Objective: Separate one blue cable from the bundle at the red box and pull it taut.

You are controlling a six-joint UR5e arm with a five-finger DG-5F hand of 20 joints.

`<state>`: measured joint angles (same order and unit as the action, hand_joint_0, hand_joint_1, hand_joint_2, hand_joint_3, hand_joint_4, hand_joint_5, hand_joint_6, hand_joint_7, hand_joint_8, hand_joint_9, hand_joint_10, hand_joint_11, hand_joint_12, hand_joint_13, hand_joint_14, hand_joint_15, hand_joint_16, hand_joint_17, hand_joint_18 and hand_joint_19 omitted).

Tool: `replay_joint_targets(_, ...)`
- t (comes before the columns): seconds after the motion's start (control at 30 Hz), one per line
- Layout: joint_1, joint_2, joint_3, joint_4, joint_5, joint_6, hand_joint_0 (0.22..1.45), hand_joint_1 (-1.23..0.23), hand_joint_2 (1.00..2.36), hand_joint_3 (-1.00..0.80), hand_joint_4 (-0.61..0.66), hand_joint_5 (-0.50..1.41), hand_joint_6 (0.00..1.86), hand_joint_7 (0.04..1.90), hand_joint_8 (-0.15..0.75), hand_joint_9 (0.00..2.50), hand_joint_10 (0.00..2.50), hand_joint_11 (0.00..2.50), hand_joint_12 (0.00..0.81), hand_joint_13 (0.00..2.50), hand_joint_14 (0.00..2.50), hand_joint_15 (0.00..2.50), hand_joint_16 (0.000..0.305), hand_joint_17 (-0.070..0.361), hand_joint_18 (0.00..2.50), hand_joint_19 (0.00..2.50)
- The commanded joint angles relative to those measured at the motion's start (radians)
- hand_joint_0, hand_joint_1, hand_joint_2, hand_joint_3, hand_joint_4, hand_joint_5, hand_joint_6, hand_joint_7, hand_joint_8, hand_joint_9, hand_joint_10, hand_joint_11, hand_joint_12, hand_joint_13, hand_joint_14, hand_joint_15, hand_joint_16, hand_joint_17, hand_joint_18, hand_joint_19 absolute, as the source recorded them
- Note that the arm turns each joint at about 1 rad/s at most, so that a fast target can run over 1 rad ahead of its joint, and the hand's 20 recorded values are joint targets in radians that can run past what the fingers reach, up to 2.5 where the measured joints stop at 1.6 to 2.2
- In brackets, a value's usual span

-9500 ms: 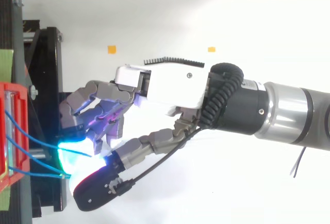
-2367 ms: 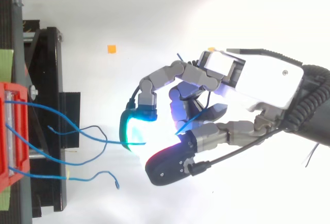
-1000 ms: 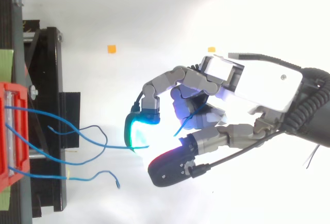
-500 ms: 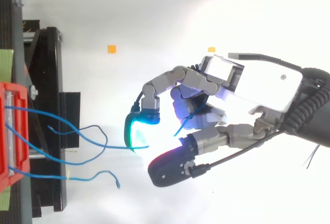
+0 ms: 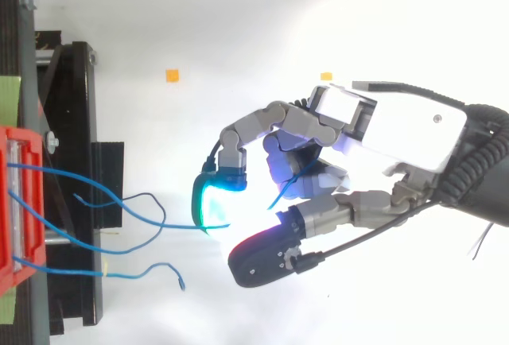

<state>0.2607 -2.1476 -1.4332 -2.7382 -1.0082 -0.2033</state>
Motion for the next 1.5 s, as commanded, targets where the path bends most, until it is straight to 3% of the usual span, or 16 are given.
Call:
replay_joint_targets(0.0,0.0,0.0,0.0,0.0,-0.001,-0.001,0.83,-0.78,1.0,-0.5,-0.06,-0.22,0.9,0.98,0.297,0.66,2.49,1.41,0.339,0.74,2.5,1.49,0.029,0.065,1.44,1.73)
replay_joint_targets(1.47,0.0,0.0,0.0,0.0,-0.001,-0.001,0.83,-0.78,1.0,-0.5,-0.06,-0.22,0.9,0.98,0.299,0.67,2.47,1.43,0.335,0.75,2.5,1.47,0.03,0.067,1.42,1.71)
